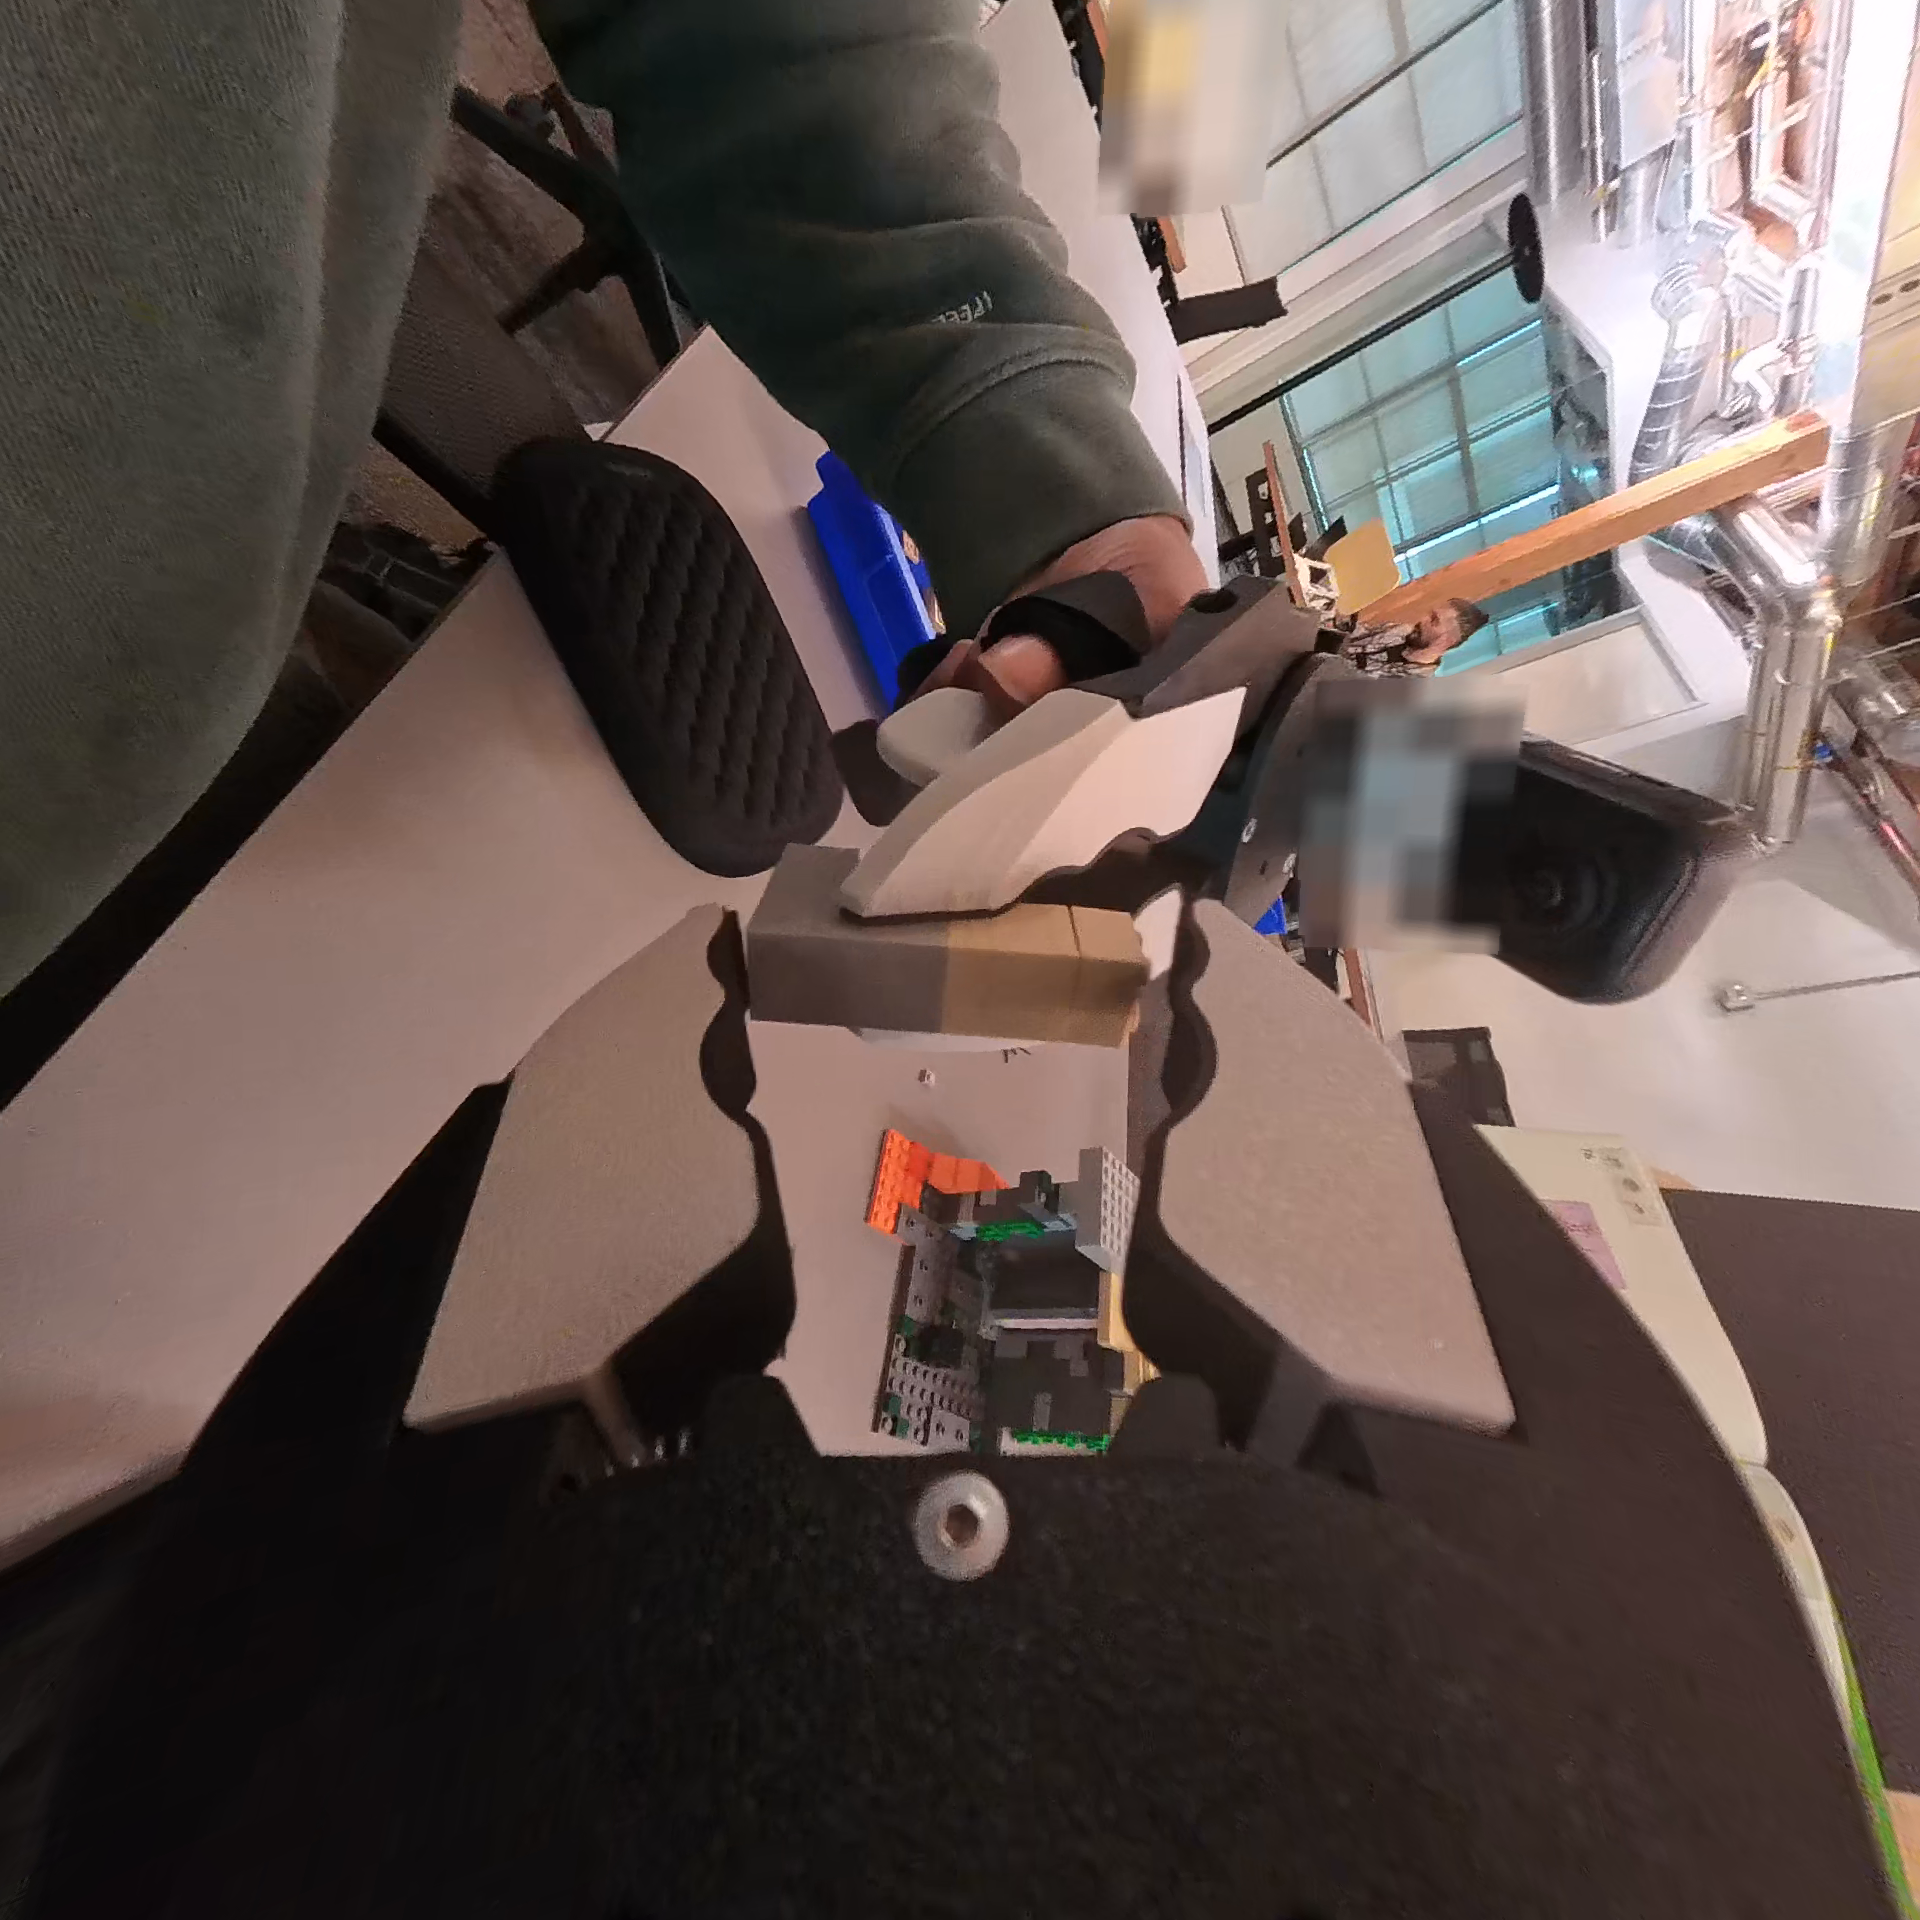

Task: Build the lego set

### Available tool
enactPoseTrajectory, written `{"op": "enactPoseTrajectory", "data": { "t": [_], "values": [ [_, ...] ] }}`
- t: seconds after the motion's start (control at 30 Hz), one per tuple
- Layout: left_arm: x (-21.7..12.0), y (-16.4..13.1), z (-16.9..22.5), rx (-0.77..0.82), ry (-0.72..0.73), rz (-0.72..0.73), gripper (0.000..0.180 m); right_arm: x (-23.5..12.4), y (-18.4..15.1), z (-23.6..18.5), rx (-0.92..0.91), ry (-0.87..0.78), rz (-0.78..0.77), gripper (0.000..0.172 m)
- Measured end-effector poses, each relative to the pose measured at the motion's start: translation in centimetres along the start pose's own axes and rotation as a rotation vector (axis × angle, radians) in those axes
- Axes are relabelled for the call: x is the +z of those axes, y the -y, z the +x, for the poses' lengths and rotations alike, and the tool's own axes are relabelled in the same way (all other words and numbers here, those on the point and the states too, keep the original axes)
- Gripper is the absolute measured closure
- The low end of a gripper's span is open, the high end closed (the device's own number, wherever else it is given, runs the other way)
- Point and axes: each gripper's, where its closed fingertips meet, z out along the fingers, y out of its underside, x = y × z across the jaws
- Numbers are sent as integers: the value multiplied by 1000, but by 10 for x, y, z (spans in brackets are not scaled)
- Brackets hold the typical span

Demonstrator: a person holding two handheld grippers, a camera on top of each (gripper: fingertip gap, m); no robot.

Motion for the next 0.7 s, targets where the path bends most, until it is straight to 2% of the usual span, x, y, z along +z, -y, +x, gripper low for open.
{"op": "enactPoseTrajectory", "data": {
  "t": [0.2, 0.4, 0.7],
  "values": [
    [3, -2, 2, -7, 2, -43, 163, 4, 0, -5, -27, 29, 0, 99],
    [6, -8, 6, 2, -5, -101, 163, 6, 5, -12, 33, 85, 14, 101],
    [12, -12, 4, -41, -45, -91, 163, 4, 4, -24, 122, 151, 27, 100]
  ]
}}
